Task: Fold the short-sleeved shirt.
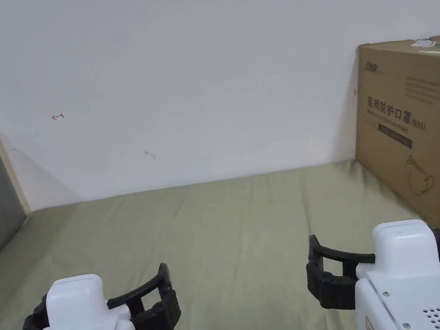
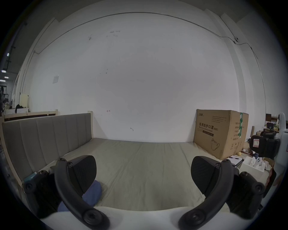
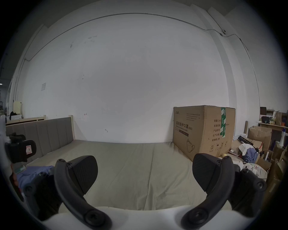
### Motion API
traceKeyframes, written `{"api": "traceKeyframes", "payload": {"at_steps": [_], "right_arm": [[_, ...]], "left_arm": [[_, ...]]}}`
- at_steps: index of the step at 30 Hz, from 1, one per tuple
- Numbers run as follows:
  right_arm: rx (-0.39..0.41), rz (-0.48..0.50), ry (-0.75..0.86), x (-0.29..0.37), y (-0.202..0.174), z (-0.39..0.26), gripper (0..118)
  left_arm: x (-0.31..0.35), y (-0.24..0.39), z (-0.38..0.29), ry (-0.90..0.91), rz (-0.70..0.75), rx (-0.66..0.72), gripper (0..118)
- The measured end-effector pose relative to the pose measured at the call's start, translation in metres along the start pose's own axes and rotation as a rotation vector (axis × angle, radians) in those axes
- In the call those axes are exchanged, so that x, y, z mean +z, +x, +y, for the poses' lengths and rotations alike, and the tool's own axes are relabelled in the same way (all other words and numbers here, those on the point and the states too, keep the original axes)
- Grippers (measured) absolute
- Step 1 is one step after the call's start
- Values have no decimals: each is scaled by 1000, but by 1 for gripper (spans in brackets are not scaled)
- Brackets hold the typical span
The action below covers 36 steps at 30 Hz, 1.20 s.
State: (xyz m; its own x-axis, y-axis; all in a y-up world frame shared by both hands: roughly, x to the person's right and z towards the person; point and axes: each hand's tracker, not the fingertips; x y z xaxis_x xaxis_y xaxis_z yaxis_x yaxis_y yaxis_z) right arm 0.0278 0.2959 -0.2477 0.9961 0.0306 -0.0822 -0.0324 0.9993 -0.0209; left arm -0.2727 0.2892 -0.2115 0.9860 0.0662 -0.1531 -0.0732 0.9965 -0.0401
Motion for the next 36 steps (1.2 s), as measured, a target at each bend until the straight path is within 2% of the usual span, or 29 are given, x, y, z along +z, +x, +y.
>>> {"api": "traceKeyframes", "payload": {"at_steps": [25, 31, 36], "right_arm": [[6, 8, -47, -2, 1, -10, 118], [-40, 10, -66, -6, 5, -12, 118], [-27, 1, -52, -7, 3, -4, 118]], "left_arm": [[-4, 3, -7, -36, -24, -9, 118], [-4, 2, -5, -29, -15, -29, 118], [-3, -5, -1, -17, -27, 62, 118]]}}
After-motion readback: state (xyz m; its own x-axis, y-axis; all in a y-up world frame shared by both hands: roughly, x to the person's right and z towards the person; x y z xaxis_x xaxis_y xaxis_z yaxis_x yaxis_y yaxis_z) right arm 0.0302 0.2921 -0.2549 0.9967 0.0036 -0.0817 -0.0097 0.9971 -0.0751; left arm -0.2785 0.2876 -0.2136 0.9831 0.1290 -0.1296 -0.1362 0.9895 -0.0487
